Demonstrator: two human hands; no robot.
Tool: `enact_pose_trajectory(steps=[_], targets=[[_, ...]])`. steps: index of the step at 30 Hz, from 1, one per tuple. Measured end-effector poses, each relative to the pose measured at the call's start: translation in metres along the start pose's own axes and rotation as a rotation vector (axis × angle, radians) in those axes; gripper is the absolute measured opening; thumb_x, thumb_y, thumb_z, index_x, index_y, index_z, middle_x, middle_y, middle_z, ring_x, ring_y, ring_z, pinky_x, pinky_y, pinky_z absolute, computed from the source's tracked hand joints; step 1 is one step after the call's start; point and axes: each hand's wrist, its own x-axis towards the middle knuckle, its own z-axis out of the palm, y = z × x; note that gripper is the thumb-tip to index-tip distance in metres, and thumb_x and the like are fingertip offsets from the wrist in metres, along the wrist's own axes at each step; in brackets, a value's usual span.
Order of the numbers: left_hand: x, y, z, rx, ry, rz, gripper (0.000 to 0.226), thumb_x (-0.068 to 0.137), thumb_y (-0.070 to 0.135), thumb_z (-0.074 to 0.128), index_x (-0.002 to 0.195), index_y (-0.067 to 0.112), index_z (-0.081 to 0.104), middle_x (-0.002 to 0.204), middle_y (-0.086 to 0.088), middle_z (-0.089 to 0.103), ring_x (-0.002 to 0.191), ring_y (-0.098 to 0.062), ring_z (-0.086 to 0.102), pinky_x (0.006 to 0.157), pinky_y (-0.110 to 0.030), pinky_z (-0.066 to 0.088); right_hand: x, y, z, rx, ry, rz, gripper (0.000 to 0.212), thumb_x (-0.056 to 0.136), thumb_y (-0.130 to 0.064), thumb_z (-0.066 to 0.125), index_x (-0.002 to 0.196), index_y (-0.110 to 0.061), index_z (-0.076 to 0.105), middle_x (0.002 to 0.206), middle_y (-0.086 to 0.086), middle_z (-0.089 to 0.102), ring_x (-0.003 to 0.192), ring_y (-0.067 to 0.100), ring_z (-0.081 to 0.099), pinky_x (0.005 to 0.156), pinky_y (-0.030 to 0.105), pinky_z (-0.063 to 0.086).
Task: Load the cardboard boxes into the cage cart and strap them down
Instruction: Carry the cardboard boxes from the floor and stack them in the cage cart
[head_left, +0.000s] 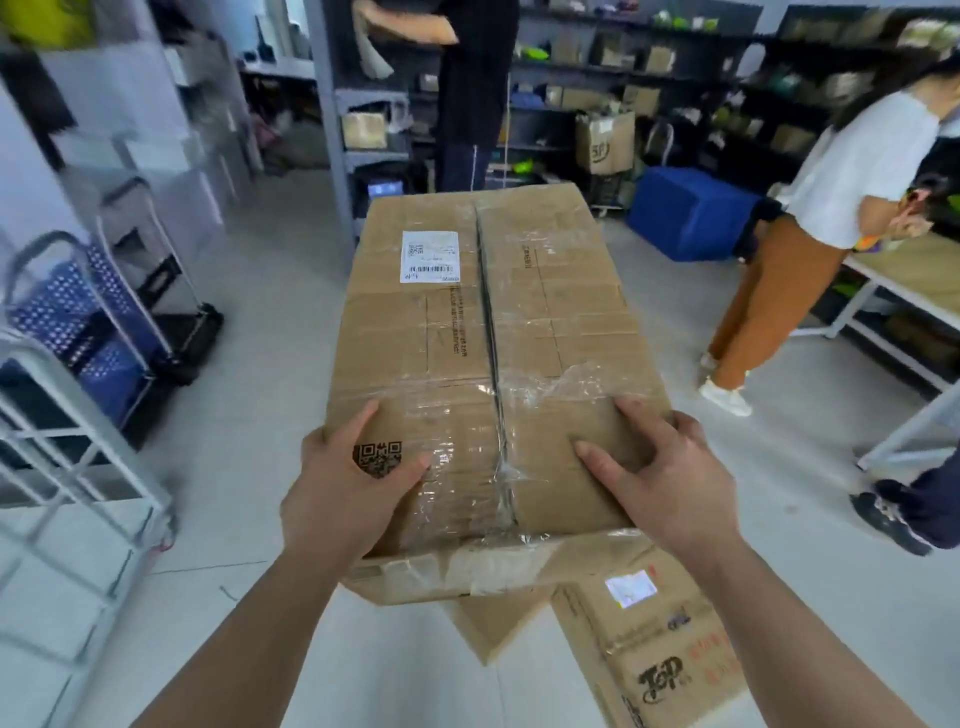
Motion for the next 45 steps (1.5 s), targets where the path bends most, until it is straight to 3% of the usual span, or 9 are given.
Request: enact_pose_trajectory(steps=[7, 13, 17, 21, 25, 30, 37, 40, 45], targets=[[0.032, -0.101, -0.141, 0.072, 0.221, -0.156, 0.073, 0.064, 0.071, 0.066, 0.129, 0.056, 0.036, 0.13, 0.005, 0.044, 0.088, -0.01, 0.047, 0.076, -0.033, 0.043, 0.003, -0.175, 0.079, 0.15, -0.139, -0.221, 0.071, 0.065, -0.08, 0.052, 0.131, -0.056, 0.039, 0.139, 0.001, 0.04, 0.113, 0.025, 0.055, 0.093, 0.036, 0.044], [0.031, -0.174, -0.247, 0.083, 0.407, -0.319, 0.069, 0.063, 0.073, 0.065, 0.124, 0.059, 0.037, 0.126, 0.009, 0.045, 0.085, -0.007, 0.051, 0.073, -0.03, 0.041, -0.013, -0.311, 0.145, 0.244, -0.242, -0.419, 0.074, 0.061, -0.084, 0.046, 0.129, -0.057, 0.039, 0.13, -0.003, 0.046, 0.109, 0.021, 0.056, 0.088, 0.033, 0.043], [0.023, -0.215, -0.295, 0.091, 0.524, -0.429, 0.07, 0.063, 0.076, 0.062, 0.125, 0.059, 0.037, 0.12, 0.011, 0.042, 0.082, -0.006, 0.047, 0.071, -0.029, 0.039, -0.025, -0.387, 0.177, 0.262, -0.324, -0.576, 0.072, 0.064, -0.083, 0.049, 0.13, -0.056, 0.04, 0.134, -0.001, 0.043, 0.108, 0.022, 0.056, 0.084, 0.031, 0.042], [0.018, -0.251, -0.333, 0.086, 0.643, -0.538, 0.073, 0.062, 0.076, 0.063, 0.128, 0.057, 0.038, 0.128, 0.008, 0.044, 0.083, -0.008, 0.048, 0.07, -0.03, 0.043, -0.033, -0.46, 0.206, 0.261, -0.415, -0.71, 0.068, 0.066, -0.08, 0.052, 0.129, -0.057, 0.04, 0.137, -0.002, 0.042, 0.11, 0.022, 0.056, 0.088, 0.033, 0.043], [0.023, -0.279, -0.369, 0.106, 0.763, -0.647, 0.074, 0.062, 0.078, 0.062, 0.129, 0.058, 0.037, 0.127, 0.006, 0.046, 0.077, -0.006, 0.044, 0.055, -0.021, 0.036, -0.04, -0.535, 0.237, 0.298, -0.49, -0.854, 0.069, 0.069, -0.077, 0.054, 0.132, -0.052, 0.042, 0.133, -0.002, 0.045, 0.108, 0.021, 0.056, 0.085, 0.033, 0.043], [0.041, -0.313, -0.414, 0.113, 0.913, -0.752, 0.076, 0.059, 0.08, 0.063, 0.128, 0.057, 0.039, 0.128, 0.002, 0.047, 0.084, -0.008, 0.046, 0.07, -0.029, 0.042, -0.04, -0.632, 0.275, 0.336, -0.579, -1.025, 0.073, 0.066, -0.08, 0.051, 0.133, -0.051, 0.042, 0.137, 0.0, 0.043, 0.113, 0.021, 0.054, 0.087, 0.035, 0.045], [0.065, -0.354, -0.474, 0.116, 1.073, -0.89, 0.078, 0.058, 0.081, 0.062, 0.129, 0.055, 0.041, 0.131, 0.0, 0.049, 0.093, -0.015, 0.055, 0.057, -0.025, 0.037, -0.056, -0.76, 0.321, 0.358, -0.646, -1.226, 0.074, 0.065, -0.083, 0.049, 0.131, -0.051, 0.043, 0.136, 0.001, 0.045, 0.114, 0.023, 0.053, 0.085, 0.035, 0.044], [0.068, -0.378, -0.499, 0.124, 1.091, -0.947, 0.078, 0.06, 0.079, 0.062, 0.13, 0.053, 0.042, 0.133, -0.001, 0.05, 0.096, -0.017, 0.058, 0.054, -0.025, 0.039, -0.074, -0.803, 0.343, 0.356, -0.711, -1.294, 0.075, 0.065, -0.084, 0.048, 0.131, -0.051, 0.043, 0.133, 0.001, 0.048, 0.11, 0.021, 0.055, 0.075, 0.031, 0.04], [0.071, -0.435, -0.545, 0.112, 1.101, -1.04, 0.077, 0.062, 0.076, 0.065, 0.132, 0.051, 0.042, 0.131, 0.001, 0.052, 0.099, -0.019, 0.06, 0.079, -0.039, 0.053, -0.114, -0.87, 0.382, 0.326, -0.802, -1.341, 0.074, 0.067, -0.082, 0.049, 0.132, -0.049, 0.044, 0.131, -0.002, 0.049, 0.11, 0.02, 0.056, 0.076, 0.03, 0.041]])
